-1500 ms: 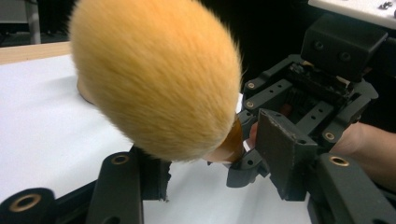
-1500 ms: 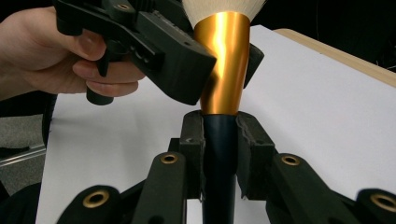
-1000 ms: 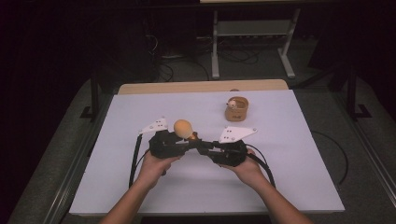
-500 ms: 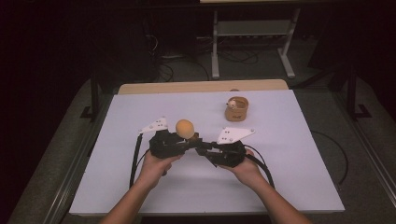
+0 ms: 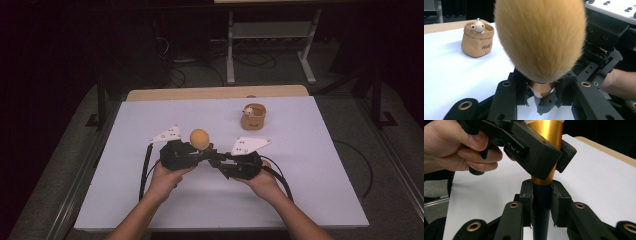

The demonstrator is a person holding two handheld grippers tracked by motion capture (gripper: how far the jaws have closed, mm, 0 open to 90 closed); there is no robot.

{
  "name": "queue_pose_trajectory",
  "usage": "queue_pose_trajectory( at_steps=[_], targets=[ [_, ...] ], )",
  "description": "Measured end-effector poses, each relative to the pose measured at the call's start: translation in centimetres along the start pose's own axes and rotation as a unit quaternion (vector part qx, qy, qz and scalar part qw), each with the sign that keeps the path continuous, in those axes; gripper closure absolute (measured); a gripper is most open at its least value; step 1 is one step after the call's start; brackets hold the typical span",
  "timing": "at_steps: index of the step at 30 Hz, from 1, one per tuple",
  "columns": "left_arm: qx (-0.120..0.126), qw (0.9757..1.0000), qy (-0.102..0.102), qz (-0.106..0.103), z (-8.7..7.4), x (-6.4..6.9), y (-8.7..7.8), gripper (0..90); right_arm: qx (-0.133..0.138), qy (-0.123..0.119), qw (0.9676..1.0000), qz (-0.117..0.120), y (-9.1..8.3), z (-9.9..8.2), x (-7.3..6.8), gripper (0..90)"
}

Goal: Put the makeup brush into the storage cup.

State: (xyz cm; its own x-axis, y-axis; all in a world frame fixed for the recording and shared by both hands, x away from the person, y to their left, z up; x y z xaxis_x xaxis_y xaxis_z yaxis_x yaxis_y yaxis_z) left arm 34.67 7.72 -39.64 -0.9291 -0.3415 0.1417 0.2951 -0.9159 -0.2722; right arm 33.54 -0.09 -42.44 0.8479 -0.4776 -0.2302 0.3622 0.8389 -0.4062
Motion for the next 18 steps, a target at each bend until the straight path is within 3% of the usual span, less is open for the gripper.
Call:
queue_pose_trajectory(
  at_steps=[5, 9, 11, 12, 13, 18],
  targets=[
    [-0.005, 0.9999, 0.007, -0.005, 0.1, 0.2, -0.1, 66.5, -0.002, 0.002, 1.0, 0.006, -0.1, 0.0, 0.1, 65.0],
    [-0.023, 0.9991, 0.033, -0.013, 0.4, 0.3, -0.5, 66.4, -0.008, 0.008, 0.9995, 0.028, -0.6, -0.3, 0.1, 52.1],
    [-0.023, 0.9991, 0.033, -0.013, 0.4, 0.3, -0.5, 66.4, -0.007, 0.006, 0.9995, 0.03, -0.7, -0.3, 0.2, 52.1],
    [-0.043, 0.9975, 0.051, -0.022, 0.4, 0.5, -0.6, 66.4, -0.007, 0.006, 0.9995, 0.03, -0.7, -0.3, 0.2, 49.8],
    [-0.047, 0.997, 0.055, -0.026, 0.4, 0.6, -0.7, 66.4, -0.006, 0.011, 0.999, 0.044, -1.2, -0.3, 0.3, 42.0],
    [-0.053, 0.9955, 0.061, -0.051, 0.8, 0.7, -1.1, 66.4, 0.005, 0.019, 0.9984, 0.052, -2.1, -0.2, 0.7, 32.0]
  ],
)
Point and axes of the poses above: each handheld gripper's, and its own axes: y roughly forward along the jaws, z roughly out of its top, x roughly to its right, the point moved 9 cm from there along y, roughly forward along the jaws, and after that the axes turned 11 degrees about y, right-handed, at the moved point
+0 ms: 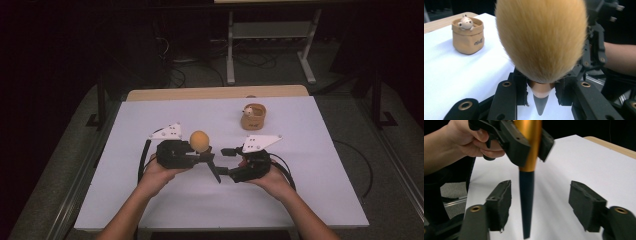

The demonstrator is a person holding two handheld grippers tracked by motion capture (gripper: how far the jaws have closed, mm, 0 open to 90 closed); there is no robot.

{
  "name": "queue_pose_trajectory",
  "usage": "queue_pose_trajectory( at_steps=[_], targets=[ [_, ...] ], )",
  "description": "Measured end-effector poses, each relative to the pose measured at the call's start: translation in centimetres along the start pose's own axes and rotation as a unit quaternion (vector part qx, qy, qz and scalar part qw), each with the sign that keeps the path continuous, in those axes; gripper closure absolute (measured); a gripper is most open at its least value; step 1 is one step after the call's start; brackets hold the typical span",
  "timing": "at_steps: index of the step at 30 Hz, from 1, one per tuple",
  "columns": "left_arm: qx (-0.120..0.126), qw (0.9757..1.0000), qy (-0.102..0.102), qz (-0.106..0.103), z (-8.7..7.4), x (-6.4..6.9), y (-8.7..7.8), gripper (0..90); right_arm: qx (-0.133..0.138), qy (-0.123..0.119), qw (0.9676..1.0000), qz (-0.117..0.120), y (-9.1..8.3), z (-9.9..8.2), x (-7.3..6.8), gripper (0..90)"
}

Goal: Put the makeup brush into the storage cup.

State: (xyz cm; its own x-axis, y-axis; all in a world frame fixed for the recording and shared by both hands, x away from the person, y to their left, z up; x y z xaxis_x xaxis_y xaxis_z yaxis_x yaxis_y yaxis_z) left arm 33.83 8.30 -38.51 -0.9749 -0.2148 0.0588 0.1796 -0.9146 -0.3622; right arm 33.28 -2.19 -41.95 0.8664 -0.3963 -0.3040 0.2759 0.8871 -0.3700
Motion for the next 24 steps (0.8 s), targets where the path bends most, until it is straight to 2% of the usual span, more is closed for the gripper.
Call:
queue_pose_trajectory(
  at_steps=[2, 8, 10, 12, 14, 15, 16, 20, 24],
  targets=[
    [-0.004, 0.9999, 0.008, -0.009, 0.2, 0.0, -0.2, 66.4, 0.002, 0.002, 1.0, -0.001, -0.3, 0.0, 0.2, 30.4],
    [-0.013, 0.9985, 0.027, -0.046, 0.9, 0.3, -0.3, 66.4, 0.01, 0.001, 0.9998, 0.018, -1.0, -0.1, 0.3, 27.3],
    [-0.014, 0.998, 0.036, -0.051, 1.1, 0.4, -0.2, 66.4, 0.008, 0.002, 0.9997, 0.024, -1.2, -0.2, 0.3, 26.2],
    [-0.018, 0.997, 0.045, -0.061, 1.2, 0.5, 0.0, 66.4, 0.009, -0.001, 0.9994, 0.035, -1.3, -0.2, 0.2, 25.6],
    [-0.02, 0.9964, 0.045, -0.069, 1.2, 0.6, 0.1, 66.4, 0.009, -0.001, 0.9992, 0.04, -1.4, -0.2, 0.2, 24.8],
    [-0.025, 0.9951, 0.051, -0.081, 1.1, 0.8, 0.4, 66.4, 0.008, -0.003, 0.9989, 0.047, -1.4, -0.2, 0.1, 24.7],
    [-0.027, 0.9947, 0.053, -0.083, 1.0, 0.9, 0.5, 66.4, 0.009, 0.0, 0.9984, 0.056, -1.3, -0.2, -0.1, 24.7],
    [-0.029, 0.9936, 0.056, -0.094, 0.9, 1.0, 1.1, 66.3, 0.005, -0.001, 0.9978, 0.066, -0.8, -0.4, -0.2, 25.8],
    [-0.044, 0.9918, 0.065, -0.101, 0.4, 1.1, 1.6, 66.3, -0.007, -0.005, 0.9966, 0.083, -0.1, -0.7, -0.6, 30.3]
  ],
)
Point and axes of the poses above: each handheld gripper's, and its own axes: y roughly forward along the jaws, z roughly out of its top, x roughly to its right, the point moved 9 cm from there along y, roughly forward along the jaws, and after that the axes turned 11 degrees about y, right-handed, at the moved point
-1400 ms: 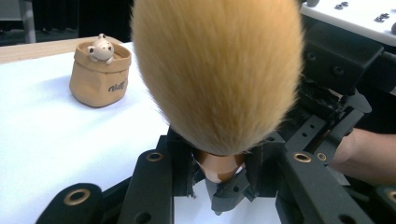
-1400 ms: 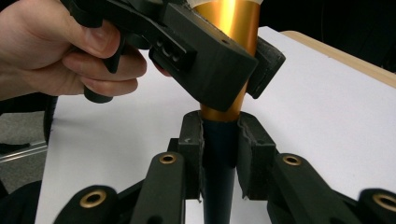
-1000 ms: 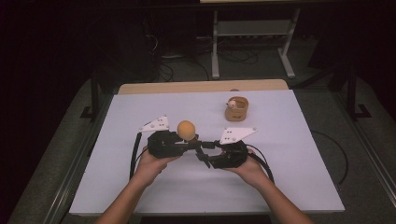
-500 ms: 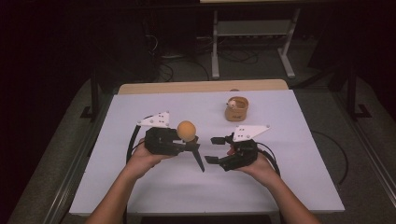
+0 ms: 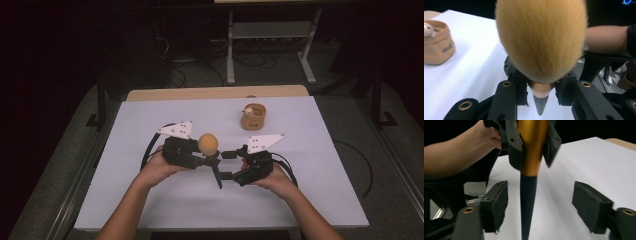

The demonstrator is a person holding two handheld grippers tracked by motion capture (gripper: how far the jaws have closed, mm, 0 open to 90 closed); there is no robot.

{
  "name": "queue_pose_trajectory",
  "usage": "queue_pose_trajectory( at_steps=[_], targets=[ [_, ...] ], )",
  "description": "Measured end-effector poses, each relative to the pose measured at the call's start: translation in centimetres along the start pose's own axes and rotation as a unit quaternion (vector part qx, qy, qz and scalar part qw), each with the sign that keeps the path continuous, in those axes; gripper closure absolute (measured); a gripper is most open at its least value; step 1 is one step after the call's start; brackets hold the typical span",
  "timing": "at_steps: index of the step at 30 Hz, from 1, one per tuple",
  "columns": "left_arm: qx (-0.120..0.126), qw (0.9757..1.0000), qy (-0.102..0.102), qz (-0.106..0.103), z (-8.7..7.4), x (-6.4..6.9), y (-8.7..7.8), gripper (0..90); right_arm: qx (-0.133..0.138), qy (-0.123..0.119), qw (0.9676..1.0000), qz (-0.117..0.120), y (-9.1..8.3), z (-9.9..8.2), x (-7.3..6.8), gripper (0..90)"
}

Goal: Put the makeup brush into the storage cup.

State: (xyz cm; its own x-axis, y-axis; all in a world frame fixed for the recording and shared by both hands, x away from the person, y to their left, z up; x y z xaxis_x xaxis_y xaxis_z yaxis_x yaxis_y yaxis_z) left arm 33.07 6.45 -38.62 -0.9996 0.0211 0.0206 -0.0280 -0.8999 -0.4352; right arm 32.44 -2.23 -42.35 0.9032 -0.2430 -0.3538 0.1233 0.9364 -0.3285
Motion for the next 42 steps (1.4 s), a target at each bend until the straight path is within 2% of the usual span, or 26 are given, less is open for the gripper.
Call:
queue_pose_trajectory(
  at_steps=[5, 12, 18, 22, 28, 42],
  targets=[
    [-0.003, 1.0, 0.004, -0.001, 0.0, 0.1, 0.2, 66.3, -0.006, 0.002, 0.9999, 0.015, 0.8, -0.2, -0.3, 35.7],
    [-0.011, 0.9999, 0.006, 0.0, -0.1, 0.3, 0.2, 66.3, -0.01, 0.006, 0.9997, 0.024, 1.8, -0.4, -0.6, 50.6],
    [-0.013, 0.9999, 0.007, 0.002, -0.1, 0.3, 0.2, 66.3, -0.007, 0.007, 0.9996, 0.027, 2.0, -0.3, -0.6, 60.8],
    [-0.014, 0.9999, 0.008, 0.004, -0.1, 0.2, 0.3, 66.2, -0.007, 0.006, 0.9995, 0.029, 2.0, -0.3, -0.7, 63.2],
    [-0.018, 0.9998, 0.011, 0.001, -0.2, 0.3, 0.4, 66.2, -0.005, 0.005, 0.9995, 0.032, 2.2, -0.3, -0.8, 71.5],
    [-0.011, 0.9998, 0.014, 0.001, -0.3, 0.3, 0.5, 65.5, -0.006, 0.008, 0.9996, 0.027, 2.3, -0.4, -0.8, 72.9]
  ],
)
Point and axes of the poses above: each handheld gripper's, and its own axes: y roughly forward along the jaws, z roughly out of its top, x roughly to its right, the point moved 9 cm from there along y, roughly forward along the jaws, and after that the axes turned 11 degrees about y, right-handed, at the moved point
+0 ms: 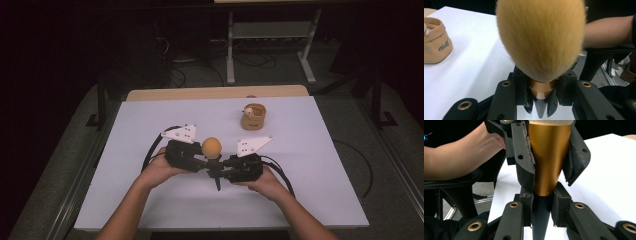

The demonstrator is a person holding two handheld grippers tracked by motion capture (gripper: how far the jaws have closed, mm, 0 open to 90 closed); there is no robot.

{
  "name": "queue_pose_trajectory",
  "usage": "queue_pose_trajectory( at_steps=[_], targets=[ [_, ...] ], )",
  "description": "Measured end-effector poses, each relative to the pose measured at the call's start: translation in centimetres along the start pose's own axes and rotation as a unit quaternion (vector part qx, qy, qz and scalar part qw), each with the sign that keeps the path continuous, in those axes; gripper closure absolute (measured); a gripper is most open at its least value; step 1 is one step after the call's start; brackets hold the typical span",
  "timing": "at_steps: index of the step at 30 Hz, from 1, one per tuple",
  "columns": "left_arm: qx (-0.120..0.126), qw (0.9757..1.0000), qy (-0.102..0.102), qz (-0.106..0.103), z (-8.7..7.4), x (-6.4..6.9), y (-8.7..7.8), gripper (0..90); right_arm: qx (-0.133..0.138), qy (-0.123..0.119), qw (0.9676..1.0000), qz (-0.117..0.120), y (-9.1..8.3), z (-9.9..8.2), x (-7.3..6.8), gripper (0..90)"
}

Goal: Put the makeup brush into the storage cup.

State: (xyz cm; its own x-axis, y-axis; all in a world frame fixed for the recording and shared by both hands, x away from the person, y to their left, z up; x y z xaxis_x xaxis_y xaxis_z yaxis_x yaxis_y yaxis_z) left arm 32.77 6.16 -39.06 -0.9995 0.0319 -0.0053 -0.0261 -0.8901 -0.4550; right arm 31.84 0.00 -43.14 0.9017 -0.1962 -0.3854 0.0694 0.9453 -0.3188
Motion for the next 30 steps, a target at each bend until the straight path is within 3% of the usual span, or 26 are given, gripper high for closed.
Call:
queue_pose_trajectory(
  at_steps=[5, 13, 23, 30],
  targets=[
    [0.007, 1.0, 0.003, 0.007, 0.2, -0.2, -0.1, 56.4, 0.001, -0.001, 1.0, -0.002, -0.1, 0.1, 0.0, 73.0],
    [0.025, 0.9992, -0.02, 0.024, 0.1, -0.5, -0.7, 40.8, 0.005, 0.002, 0.9998, -0.017, -0.7, 0.2, 0.4, 73.0],
    [0.025, 0.9977, -0.03, 0.056, -1.0, -0.4, -2.1, 31.8, 0.005, 0.006, 0.999, -0.043, -1.4, 0.3, 1.0, 72.9],
    [0.022, 0.9925, -0.044, 0.112, -2.6, -0.3, -4.1, 24.0, 0.009, 0.006, 0.998, -0.063, -1.9, 0.5, 1.4, 73.0]
  ],
)
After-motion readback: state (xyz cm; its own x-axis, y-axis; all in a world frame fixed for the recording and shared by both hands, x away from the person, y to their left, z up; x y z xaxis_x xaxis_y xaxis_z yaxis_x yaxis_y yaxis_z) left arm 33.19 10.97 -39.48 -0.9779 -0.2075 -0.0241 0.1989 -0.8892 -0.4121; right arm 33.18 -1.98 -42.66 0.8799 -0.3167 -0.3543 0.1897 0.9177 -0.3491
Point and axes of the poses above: each handheld gripper's, and its own axes: y roughly forward along the jaws, z roughly out of its top, x roughly to its right, the point moved 9 cm from there along y, roughly forward along the jaws, and after that the axes turned 11 degrees about y, right-handed, at the moved point
